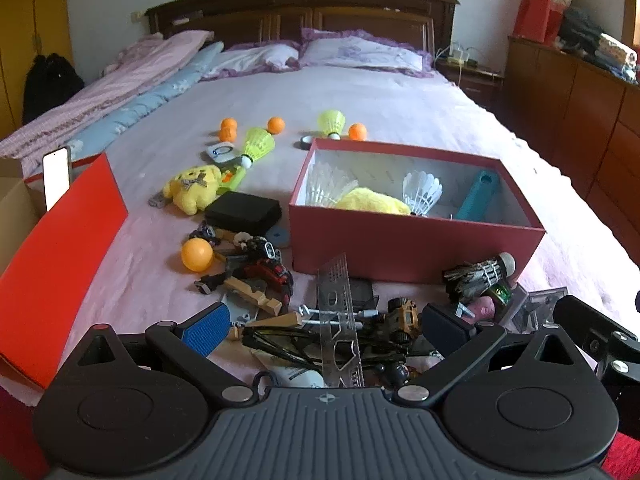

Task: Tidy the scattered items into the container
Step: 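Move both tools toward the cluttered pile beside the red box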

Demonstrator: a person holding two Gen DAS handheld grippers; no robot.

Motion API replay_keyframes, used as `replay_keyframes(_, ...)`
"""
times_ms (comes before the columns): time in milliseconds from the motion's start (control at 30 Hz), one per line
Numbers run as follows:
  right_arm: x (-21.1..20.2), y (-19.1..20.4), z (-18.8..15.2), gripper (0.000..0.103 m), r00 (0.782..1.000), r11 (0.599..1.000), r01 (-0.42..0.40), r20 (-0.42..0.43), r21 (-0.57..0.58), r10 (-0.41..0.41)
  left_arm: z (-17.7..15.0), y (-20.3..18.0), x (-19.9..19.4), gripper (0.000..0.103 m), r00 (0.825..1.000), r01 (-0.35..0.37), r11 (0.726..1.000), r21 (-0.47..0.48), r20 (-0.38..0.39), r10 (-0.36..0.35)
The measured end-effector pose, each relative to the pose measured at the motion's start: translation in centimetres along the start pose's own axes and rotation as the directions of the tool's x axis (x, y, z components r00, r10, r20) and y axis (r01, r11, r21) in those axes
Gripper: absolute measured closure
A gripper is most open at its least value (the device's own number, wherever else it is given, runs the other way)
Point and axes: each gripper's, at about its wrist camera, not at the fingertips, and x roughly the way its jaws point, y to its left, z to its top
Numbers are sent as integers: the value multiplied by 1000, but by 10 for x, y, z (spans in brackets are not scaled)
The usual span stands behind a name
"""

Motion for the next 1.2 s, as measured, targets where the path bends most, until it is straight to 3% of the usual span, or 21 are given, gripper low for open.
replay_keyframes(233, 6, 1, 4, 0, 1000, 1000, -6, -25, -1, 6, 8, 9, 11, 0, 1000, -7, 1000, 21, 1, 7)
replay_keyframes(300, 2, 6, 2, 0, 1000, 1000, 4, -26, -21, -5, 0, 11, -4, 0, 999, -4, 1000, 23, 54, 2)
replay_keyframes(467, 8, 0, -11, 0, 996, 999, -29, -90, -45, 25, -16, 24, 13, 0, 1000, 4, 997, 71, -17, -3)
replay_keyframes(867, 46, -8, -34, 12, 949, 988, -156, -274, 13, 153, -30, 36, 28, 0, 996, 49, 997, 56, -71, -45)
replay_keyframes(1200, 62, 6, -42, 12, 933, 967, -226, -314, -122, 178, -33, 27, 34, 0, 992, 104, 989, 102, -78, -97)
